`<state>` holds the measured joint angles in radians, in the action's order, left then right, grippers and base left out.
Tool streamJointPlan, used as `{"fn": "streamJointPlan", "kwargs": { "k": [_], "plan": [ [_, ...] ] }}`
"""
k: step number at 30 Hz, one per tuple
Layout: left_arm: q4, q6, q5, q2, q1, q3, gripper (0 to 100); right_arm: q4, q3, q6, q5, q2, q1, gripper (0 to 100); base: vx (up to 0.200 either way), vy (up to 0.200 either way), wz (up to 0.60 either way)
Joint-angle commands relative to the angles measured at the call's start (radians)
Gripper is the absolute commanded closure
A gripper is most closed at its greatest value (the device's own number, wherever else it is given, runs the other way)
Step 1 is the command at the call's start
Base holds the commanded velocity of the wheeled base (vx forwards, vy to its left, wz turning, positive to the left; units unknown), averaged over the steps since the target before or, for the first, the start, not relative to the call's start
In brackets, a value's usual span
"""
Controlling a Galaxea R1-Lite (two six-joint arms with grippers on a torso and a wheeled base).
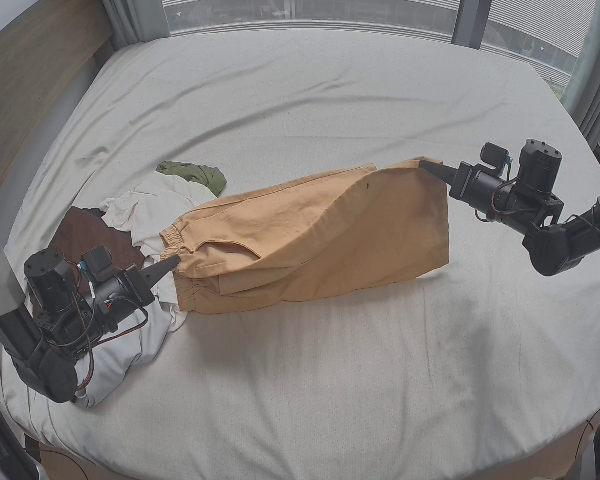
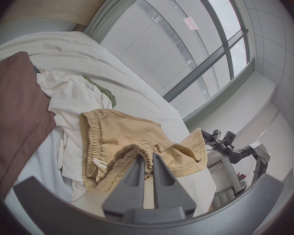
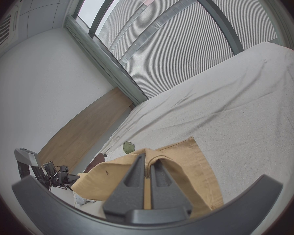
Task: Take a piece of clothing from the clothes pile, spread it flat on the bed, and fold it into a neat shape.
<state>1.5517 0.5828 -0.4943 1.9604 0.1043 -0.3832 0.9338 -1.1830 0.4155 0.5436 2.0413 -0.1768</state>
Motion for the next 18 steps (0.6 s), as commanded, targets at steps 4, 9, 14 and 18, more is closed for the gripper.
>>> {"fn": "streamJointPlan", "kwargs": {
  "k": [4, 9, 14, 18],
  "plan": [
    [0.001, 0.0, 0.045, 0.044, -0.012, -0.043, 100, -0.052, -0.107, 0.0, 0.001, 0.046, 0.0, 100, 0.0, 0.0, 0.0],
    [0.001, 0.002, 0.086, 0.067, -0.014, -0.072, 100, -0.132, -0.227, 0.0, -0.001, 0.088, -0.007, 100, 0.0, 0.0, 0.0],
    [0.001, 0.002, 0.091, 0.071, -0.017, -0.082, 100, -0.178, -0.308, 0.0, -0.001, 0.129, -0.01, 100, 0.0, 0.0, 0.0],
    [0.001, 0.002, 0.094, 0.071, -0.029, -0.085, 100, -0.202, -0.36, 0.0, -0.001, 0.155, -0.013, 100, 0.0, 0.0, 0.0]
  ]
}}
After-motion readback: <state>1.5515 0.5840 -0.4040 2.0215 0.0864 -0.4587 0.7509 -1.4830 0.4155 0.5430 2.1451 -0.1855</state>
